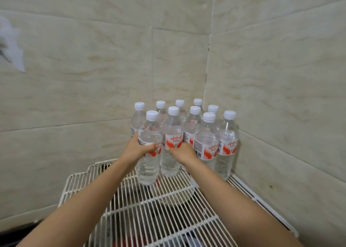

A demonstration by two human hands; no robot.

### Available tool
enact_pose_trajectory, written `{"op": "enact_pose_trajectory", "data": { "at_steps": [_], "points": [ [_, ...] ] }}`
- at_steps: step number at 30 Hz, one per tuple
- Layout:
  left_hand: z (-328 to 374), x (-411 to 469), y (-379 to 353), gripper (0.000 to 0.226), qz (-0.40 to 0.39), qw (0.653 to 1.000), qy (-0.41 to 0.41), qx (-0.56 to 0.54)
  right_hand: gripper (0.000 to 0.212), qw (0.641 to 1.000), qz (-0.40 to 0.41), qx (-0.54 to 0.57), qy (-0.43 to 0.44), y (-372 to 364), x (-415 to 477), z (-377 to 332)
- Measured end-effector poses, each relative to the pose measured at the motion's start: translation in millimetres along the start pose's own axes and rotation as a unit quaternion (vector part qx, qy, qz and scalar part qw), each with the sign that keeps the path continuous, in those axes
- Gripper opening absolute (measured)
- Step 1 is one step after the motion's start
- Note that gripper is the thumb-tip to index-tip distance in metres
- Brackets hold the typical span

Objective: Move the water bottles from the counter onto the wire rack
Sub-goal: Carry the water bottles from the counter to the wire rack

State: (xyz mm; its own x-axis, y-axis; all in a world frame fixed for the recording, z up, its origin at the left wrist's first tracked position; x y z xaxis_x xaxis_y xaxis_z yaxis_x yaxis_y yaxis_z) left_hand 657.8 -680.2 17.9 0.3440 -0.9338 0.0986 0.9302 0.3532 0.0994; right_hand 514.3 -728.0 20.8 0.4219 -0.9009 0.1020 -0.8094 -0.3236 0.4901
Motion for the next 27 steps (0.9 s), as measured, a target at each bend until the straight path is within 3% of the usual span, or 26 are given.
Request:
{"op": "enact_pose_trajectory", "data": {
  "at_steps": [3,10,15,19,22,27],
  "points": [
    [-2.9,-1.0,-6.0,0.058,0.026,1.0,-0.008,-0.005,0.021,1.0,-0.014,0.012,0.011,-2.7,-10.2,11.2],
    [-8.7,-15.2,-11.8,0.071,0.112,0.993,0.024,-0.03,0.021,0.995,-0.06,0.053,0.056,-0.2,-41.2,19.4],
    [-9.6,-39.9,-10.3,0.074,0.131,0.985,0.064,0.088,0.026,0.993,-0.092,0.01,0.076,3.7,-53.3,18.9],
    [-20.7,-80.1,9.4,0.069,0.21,0.96,0.1,0.155,0.017,0.984,-0.116,-0.043,0.13,-2.8,-60.3,18.6],
    [-30.3,-125.9,32.7,0.056,0.275,0.939,0.119,0.171,0.037,0.969,-0.153,-0.075,0.177,-19.3,-72.1,7.6],
    [-43.9,-233.8,69.5,0.045,0.41,0.879,0.146,0.196,0.036,0.915,-0.253,-0.076,0.303,-72.8,-116.0,-20.1]
  ]
}}
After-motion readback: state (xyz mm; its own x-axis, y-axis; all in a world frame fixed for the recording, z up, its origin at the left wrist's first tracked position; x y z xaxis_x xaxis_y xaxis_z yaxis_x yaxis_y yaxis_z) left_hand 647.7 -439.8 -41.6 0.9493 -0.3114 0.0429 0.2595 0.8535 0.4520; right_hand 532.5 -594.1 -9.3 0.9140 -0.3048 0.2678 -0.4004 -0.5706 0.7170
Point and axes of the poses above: each hand's wrist, its own x-axis towards the middle knuckle, its own y-axis out of the back of the hand, z = x × y, the point moved 2 cm from there along x, towards the middle knuckle, and after that the axes turned 7 degrees about y, right-handed, at the moved point
